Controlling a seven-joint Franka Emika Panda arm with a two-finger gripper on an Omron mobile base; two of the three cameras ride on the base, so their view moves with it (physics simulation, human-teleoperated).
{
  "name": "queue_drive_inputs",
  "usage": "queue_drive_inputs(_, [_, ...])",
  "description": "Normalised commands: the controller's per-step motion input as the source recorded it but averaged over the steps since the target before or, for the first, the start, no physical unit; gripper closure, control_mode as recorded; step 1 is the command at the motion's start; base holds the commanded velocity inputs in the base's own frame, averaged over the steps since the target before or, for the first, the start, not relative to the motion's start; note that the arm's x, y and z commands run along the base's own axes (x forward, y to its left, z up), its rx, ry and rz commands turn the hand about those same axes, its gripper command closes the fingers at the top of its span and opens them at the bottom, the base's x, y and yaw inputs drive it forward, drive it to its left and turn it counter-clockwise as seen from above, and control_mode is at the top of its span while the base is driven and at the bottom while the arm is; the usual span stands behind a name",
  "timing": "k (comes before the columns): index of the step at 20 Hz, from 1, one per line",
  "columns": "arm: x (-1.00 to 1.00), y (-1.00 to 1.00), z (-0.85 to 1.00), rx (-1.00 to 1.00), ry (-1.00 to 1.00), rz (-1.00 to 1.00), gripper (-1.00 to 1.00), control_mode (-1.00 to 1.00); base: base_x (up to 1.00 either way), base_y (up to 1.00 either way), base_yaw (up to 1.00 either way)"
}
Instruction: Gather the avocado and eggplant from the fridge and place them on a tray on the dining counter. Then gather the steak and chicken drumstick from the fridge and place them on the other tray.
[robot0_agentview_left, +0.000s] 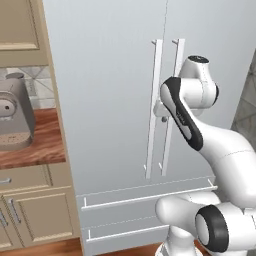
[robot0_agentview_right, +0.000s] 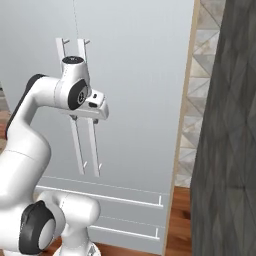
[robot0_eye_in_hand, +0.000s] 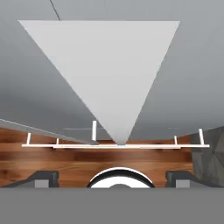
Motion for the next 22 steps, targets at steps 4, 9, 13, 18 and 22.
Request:
queue_drive_inputs(4, [0.0, 0.0, 0.0, 0.0, 0.0, 0.0, -1.0, 1.0, -0.14, 0.39, -0.03])
queue_drive_inputs(9, [0.0, 0.0, 0.0, 0.0, 0.0, 0.0, -1.0, 1.0, -0.16, 0.07, -0.05])
queue_drive_inputs(13, [0.0, 0.0, 0.0, 0.0, 0.0, 0.0, -1.0, 1.0, -0.43, 0.0, -0.05])
queue_drive_inputs(18, [0.0, 0.0, 0.0, 0.0, 0.0, 0.0, -1.0, 1.0, -0.36, 0.0, -0.02])
queue_drive_inputs(22, [0.0, 0.0, 0.0, 0.0, 0.0, 0.0, -1.0, 1.0, -0.08, -0.01, 0.0])
